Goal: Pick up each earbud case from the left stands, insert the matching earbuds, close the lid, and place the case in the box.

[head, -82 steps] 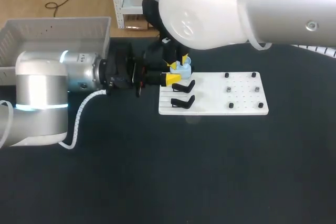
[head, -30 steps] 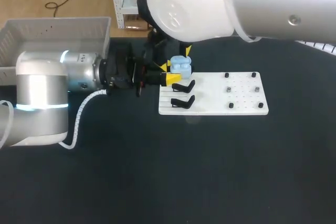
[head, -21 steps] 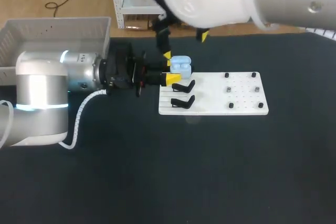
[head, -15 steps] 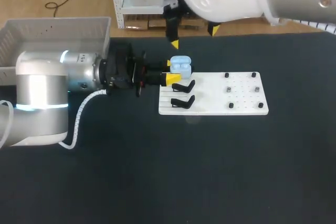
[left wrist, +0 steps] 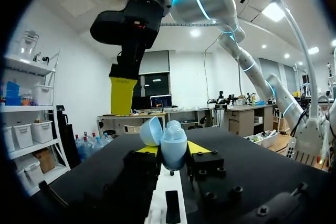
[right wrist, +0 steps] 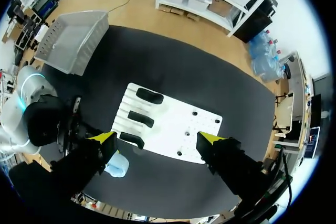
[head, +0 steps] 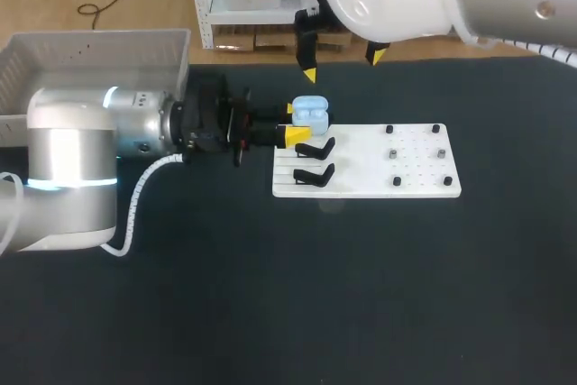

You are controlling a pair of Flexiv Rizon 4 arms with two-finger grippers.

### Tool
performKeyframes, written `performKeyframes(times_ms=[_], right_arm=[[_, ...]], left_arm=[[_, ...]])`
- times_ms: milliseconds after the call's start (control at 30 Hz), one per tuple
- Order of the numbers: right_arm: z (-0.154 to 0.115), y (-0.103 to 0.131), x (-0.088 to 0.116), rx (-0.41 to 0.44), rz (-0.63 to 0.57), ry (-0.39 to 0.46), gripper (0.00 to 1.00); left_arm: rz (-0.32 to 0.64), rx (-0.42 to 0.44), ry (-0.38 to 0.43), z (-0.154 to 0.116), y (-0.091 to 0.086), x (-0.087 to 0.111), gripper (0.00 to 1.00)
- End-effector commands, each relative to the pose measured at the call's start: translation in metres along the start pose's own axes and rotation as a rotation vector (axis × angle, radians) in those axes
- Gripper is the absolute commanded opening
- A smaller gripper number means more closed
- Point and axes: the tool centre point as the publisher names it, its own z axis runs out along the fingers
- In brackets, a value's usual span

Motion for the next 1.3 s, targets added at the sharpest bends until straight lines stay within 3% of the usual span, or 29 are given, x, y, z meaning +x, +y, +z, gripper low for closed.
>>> performKeyframes(times_ms=[33,900,1200,1300], right_arm=[[0.008,0.001,-0.007,-0.003,-0.008,0.037,1.00],[0.008,0.014,0.026,-0.054,-0.035,0.142,1.00],[0.007,0.016,0.029,-0.066,-0.046,0.146,1.00],[0.001,0.014,0.029,-0.032,-0.036,0.102,1.00]], left_arm=[[0.002,-0.001,-0.001,0.000,0.000,0.001,0.00],[0.002,-0.001,-0.001,0.000,0.000,0.001,0.00],[0.002,-0.001,-0.001,0.000,0.000,0.001,0.00],[0.002,-0.001,-0.001,0.000,0.000,0.001,0.00]])
